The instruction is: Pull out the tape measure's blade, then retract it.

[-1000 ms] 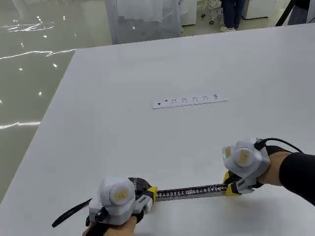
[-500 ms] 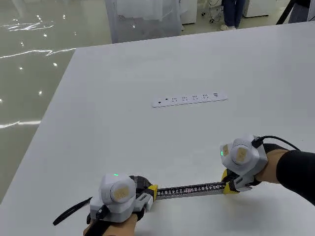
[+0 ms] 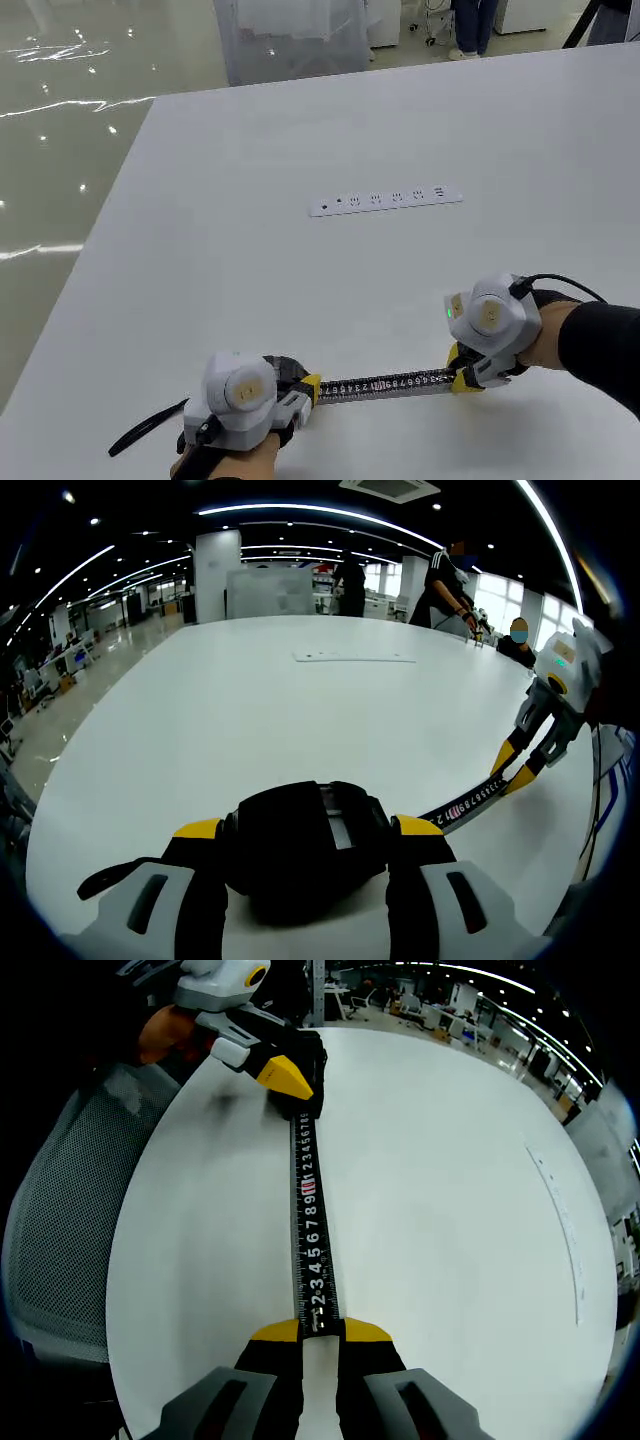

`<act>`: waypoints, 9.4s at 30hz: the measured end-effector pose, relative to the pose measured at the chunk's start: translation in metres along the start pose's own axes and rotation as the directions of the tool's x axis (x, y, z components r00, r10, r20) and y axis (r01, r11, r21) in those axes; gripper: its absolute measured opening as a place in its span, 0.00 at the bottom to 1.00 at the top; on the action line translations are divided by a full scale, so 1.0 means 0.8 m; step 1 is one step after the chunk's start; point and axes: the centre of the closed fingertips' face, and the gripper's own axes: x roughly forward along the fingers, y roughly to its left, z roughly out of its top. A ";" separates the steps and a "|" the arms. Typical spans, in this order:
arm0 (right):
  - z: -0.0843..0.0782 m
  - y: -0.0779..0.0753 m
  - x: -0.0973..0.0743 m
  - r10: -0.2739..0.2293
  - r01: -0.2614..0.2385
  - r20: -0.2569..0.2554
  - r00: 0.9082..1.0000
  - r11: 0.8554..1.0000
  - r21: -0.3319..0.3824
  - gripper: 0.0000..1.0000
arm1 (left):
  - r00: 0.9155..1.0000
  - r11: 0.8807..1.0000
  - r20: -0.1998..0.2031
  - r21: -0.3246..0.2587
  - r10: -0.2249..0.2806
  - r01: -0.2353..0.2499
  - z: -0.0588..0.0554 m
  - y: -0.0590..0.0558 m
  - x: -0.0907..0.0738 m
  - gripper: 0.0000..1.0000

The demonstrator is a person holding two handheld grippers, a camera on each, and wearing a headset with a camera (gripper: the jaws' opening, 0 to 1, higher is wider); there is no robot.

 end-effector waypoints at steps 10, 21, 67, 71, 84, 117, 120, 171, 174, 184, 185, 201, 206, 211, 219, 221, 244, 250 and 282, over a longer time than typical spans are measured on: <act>0.003 -0.001 0.002 0.005 -0.005 0.005 1.000 1.000 -0.008 0.07 | 1.000 1.000 0.002 0.002 -0.001 0.001 0.000 -0.001 -0.001 0.60; 0.008 0.000 0.006 -0.001 0.001 -0.002 1.000 0.999 -0.045 0.07 | 1.000 1.000 0.000 0.004 -0.001 0.001 -0.001 -0.002 -0.001 0.60; 0.025 0.000 0.011 0.006 -0.007 -0.008 1.000 1.000 -0.022 0.07 | 1.000 1.000 -0.005 0.012 0.005 -0.005 0.000 -0.002 0.001 0.60; 0.026 0.001 0.011 0.008 -0.008 -0.008 1.000 1.000 -0.027 0.07 | 1.000 1.000 -0.007 0.010 0.006 -0.006 -0.001 -0.002 0.000 0.60; 0.030 0.001 0.013 0.006 -0.006 -0.014 1.000 0.999 -0.035 0.07 | 1.000 1.000 -0.010 0.015 0.009 -0.009 -0.001 -0.002 0.000 0.60; 0.042 -0.001 0.019 0.000 -0.001 -0.008 1.000 1.000 -0.019 0.07 | 1.000 1.000 -0.025 0.012 0.000 0.000 -0.002 -0.003 -0.001 0.59; 0.043 -0.001 0.020 0.002 -0.002 -0.004 1.000 1.000 -0.013 0.07 | 1.000 1.000 -0.025 0.013 0.000 0.000 -0.003 -0.003 -0.001 0.59; 0.064 -0.001 0.031 0.000 0.000 0.000 1.000 1.000 0.002 0.07 | 1.000 0.999 -0.024 0.034 0.007 -0.006 -0.004 -0.002 0.000 0.59; 0.065 -0.001 0.031 -0.001 0.001 0.000 1.000 1.000 0.004 0.07 | 1.000 0.999 -0.024 0.034 0.007 -0.006 -0.004 -0.002 0.000 0.59; 0.068 0.001 0.032 -0.005 0.005 -0.002 1.000 1.000 0.001 0.07 | 1.000 0.999 -0.029 0.038 0.010 -0.009 -0.004 -0.003 0.000 0.59; 0.068 0.001 0.032 -0.005 0.005 -0.003 1.000 1.000 0.002 0.07 | 1.000 0.999 -0.028 0.039 0.011 -0.010 -0.004 -0.003 0.000 0.59; 0.074 0.001 0.035 -0.005 0.005 0.004 1.000 1.000 0.001 0.07 | 1.000 0.997 -0.018 0.078 0.025 -0.024 -0.005 -0.004 0.000 0.60; 0.076 0.000 0.036 -0.003 0.003 0.007 1.000 1.000 0.000 0.07 | 1.000 0.996 -0.021 0.090 0.019 -0.017 -0.005 -0.003 0.001 0.59; 0.078 0.000 0.037 -0.003 0.003 0.005 1.000 1.000 -0.002 0.07 | 0.999 0.996 -0.034 0.085 0.013 -0.010 -0.006 -0.003 0.001 0.59; 0.081 0.002 0.038 -0.003 0.003 0.004 1.000 1.000 0.001 0.07 | 0.999 0.997 -0.039 0.080 0.013 -0.010 -0.007 -0.003 0.001 0.59; 0.082 0.001 0.038 -0.003 0.003 0.006 1.000 1.000 0.001 0.07 | 0.999 0.997 -0.039 0.079 0.012 -0.009 -0.007 -0.003 0.001 0.59; 0.095 0.003 0.042 -0.004 0.004 0.022 1.000 1.000 0.001 0.07 | 0.999 0.998 -0.032 0.069 0.010 -0.008 -0.006 -0.003 0.000 0.59; 0.097 0.002 0.044 -0.002 0.002 0.025 1.000 1.000 0.000 0.07 | 0.999 0.998 -0.035 0.070 0.010 -0.007 -0.006 -0.003 0.000 0.59; 0.114 0.005 0.050 -0.006 0.005 0.074 0.997 1.000 0.010 0.07 | 0.999 0.998 -0.035 0.056 0.005 -0.004 -0.006 -0.003 0.001 0.59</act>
